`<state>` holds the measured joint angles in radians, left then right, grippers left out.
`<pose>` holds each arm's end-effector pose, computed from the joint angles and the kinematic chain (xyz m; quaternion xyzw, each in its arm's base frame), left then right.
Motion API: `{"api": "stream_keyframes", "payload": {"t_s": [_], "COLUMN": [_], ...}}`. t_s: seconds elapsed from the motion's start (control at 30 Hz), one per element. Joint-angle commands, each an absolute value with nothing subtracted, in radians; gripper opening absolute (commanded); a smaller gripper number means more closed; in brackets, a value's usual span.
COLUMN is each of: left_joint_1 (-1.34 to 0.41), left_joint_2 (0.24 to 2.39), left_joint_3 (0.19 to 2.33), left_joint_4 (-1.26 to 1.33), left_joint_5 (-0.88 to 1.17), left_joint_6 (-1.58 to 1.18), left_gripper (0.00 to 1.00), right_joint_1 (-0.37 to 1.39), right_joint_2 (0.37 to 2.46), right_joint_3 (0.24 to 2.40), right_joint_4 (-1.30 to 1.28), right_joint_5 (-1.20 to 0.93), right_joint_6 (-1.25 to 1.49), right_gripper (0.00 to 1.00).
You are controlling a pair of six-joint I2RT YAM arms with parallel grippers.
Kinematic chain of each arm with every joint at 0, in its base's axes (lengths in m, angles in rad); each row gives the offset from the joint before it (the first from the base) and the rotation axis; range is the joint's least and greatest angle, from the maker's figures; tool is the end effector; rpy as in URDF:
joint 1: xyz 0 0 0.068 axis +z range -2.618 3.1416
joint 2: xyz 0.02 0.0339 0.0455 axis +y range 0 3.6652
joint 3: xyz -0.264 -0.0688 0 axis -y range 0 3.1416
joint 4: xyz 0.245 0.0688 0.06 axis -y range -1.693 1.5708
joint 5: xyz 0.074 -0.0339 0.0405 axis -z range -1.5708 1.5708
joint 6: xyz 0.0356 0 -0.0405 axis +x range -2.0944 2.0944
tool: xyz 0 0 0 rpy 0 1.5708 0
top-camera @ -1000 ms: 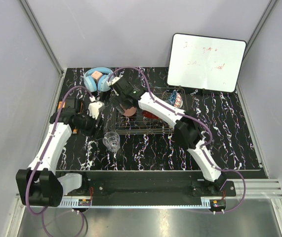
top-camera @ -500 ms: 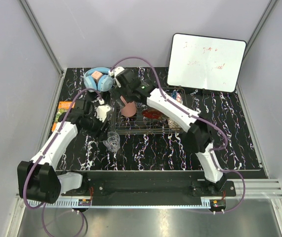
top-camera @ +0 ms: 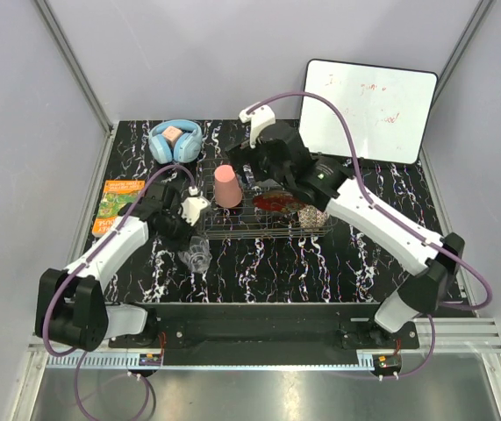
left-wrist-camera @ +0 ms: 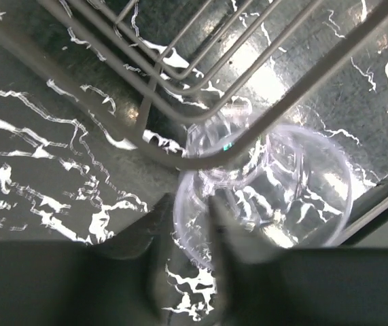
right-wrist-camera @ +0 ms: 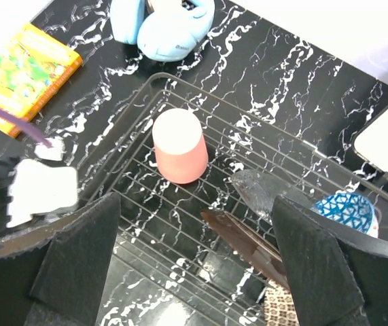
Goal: Load the mixed dishes into the dish rack
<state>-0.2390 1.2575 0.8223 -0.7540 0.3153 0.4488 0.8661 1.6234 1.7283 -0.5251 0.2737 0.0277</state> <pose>0.2172 -0.0643 0.2157 0.3550 0.9029 -0.1337 0.2024 0.2471 0.2757 0.4183 -0.2705 0.7894 0.1297 0.5355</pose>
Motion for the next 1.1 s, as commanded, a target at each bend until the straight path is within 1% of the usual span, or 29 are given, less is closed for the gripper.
{"api": "stream_keyframes", "payload": {"t_s": [0.0, 0.07, 0.17, 0.27, 0.33, 0.43, 0.47, 0.53, 0.57, 0.6, 0.63, 0.67, 0.7, 0.73, 0.77, 0.8, 0.83, 0.87, 0.9, 0.93, 1.0, 1.03, 1.07], "left_joint_1": [-0.248, -0.249, -0.249, -0.249, -0.249, -0.249, -0.247, -0.245, -0.245, -0.241, -0.23, -0.195, -0.171, -0.144, -0.099, -0.081, -0.071, -0.058, -0.052, -0.042, -0.011, -0.003, -0.002], "left_joint_2": [1.296, 1.29, 1.238, 1.172, 1.083, 0.983, 0.967, 0.916, 0.902, 0.887, 0.887, 0.89, 0.89, 0.865, 0.855, 0.851, 0.873, 0.887, 0.896, 0.908, 0.913, 0.914, 0.916], "left_joint_3": [0.822, 0.83, 0.853, 0.922, 1.015, 1.178, 1.219, 1.308, 1.327, 1.351, 1.358, 1.362, 1.35, 1.329, 1.272, 1.256, 1.252, 1.238, 1.226, 1.209, 1.16, 1.148, 1.126], "left_joint_4": [-0.71, -0.712, -0.745, -0.843, -0.937, -1.025, -1.034, -1.019, -0.982, -0.964, -0.947, -0.913, -0.881, -0.832, -0.718, -0.68, -0.664, -0.635, -0.609, -0.58, -0.479, -0.447, -0.398], "left_joint_5": [0.285, 0.27, 0.271, 0.304, 0.35, 0.406, 0.426, 0.495, 0.518, 0.572, 0.606, 0.647, 0.74, 0.785, 0.86, 0.9, 0.937, 0.987, 1.005, 1.023, 1.08, 1.092, 1.095], "left_joint_6": [0.466, 0.456, 0.446, 0.434, 0.43, 0.408, 0.399, 0.349, 0.325, 0.301, 0.249, 0.226, 0.162, 0.117, 0.071, 0.004, -0.027, -0.049, -0.105, -0.136, -0.22, -0.241, -0.258], "left_gripper": [0.08, 0.0, 0.0, 0.0, 0.0, 0.0, 0.0, 0.0, 0.0, 0.0, 0.0, 0.0, 0.0, 0.0, 0.0, 0.0, 0.0, 0.0, 0.0, 0.0, 0.0, 0.0, 0.0], "right_joint_1": [0.874, 0.876, 0.876, 0.874, 0.873, 0.839, 0.827, 0.784, 0.769, 0.74, 0.726, 0.709, 0.684, 0.674, 0.667, 0.664, 0.657, 0.657, 0.657, 0.657, 0.657, 0.657, 0.657], "right_joint_2": [1.533, 1.505, 1.479, 1.444, 1.422, 1.387, 1.365, 1.342, 1.315, 1.301, 1.283, 1.279, 1.281, 1.292, 1.298, 1.305, 1.327, 1.341, 1.36, 1.405, 1.454, 1.506, 1.531], "right_joint_3": [1.625, 1.597, 1.566, 1.542, 1.523, 1.482, 1.459, 1.375, 1.299, 1.254, 1.212, 1.14, 1.111, 1.085, 1.03, 1.0, 0.973, 0.925, 0.908, 0.893, 0.85, 0.841, 0.844], "right_joint_4": [-0.394, -0.381, -0.379, -0.38, -0.377, -0.344, -0.289, -0.201, -0.081, -0.008, 0.161, 0.235, 0.305, 0.421, 0.484, 0.556, 0.7, 0.777, 0.851, 0.987, 1.127, 1.24, 1.28], "right_joint_5": [0.296, 0.293, 0.282, 0.212, 0.155, -0.059, -0.172, -0.28, -0.372, -0.409, -0.444, -0.504, -0.527, -0.557, -0.566, -0.574, -0.578, -0.578, -0.58, -0.577, -0.562, -0.552, -0.557], "right_joint_6": [0.094, 0.112, 0.133, 0.175, 0.208, 0.314, 0.393, 0.537, 0.589, 0.645, 0.772, 0.84, 0.91, 1.042, 1.107, 1.224, 1.285, 1.34, 1.392, 1.493, 1.646, 1.687, 1.719], "right_gripper": [1.0, 1.0, 1.0, 1.0, 1.0, 1.0, 1.0, 0.99, 1.0, 1.0, 1.0, 1.0, 1.0, 1.0, 1.0, 1.0, 1.0, 1.0, 1.0, 1.0, 1.0, 1.0, 1.0]}}
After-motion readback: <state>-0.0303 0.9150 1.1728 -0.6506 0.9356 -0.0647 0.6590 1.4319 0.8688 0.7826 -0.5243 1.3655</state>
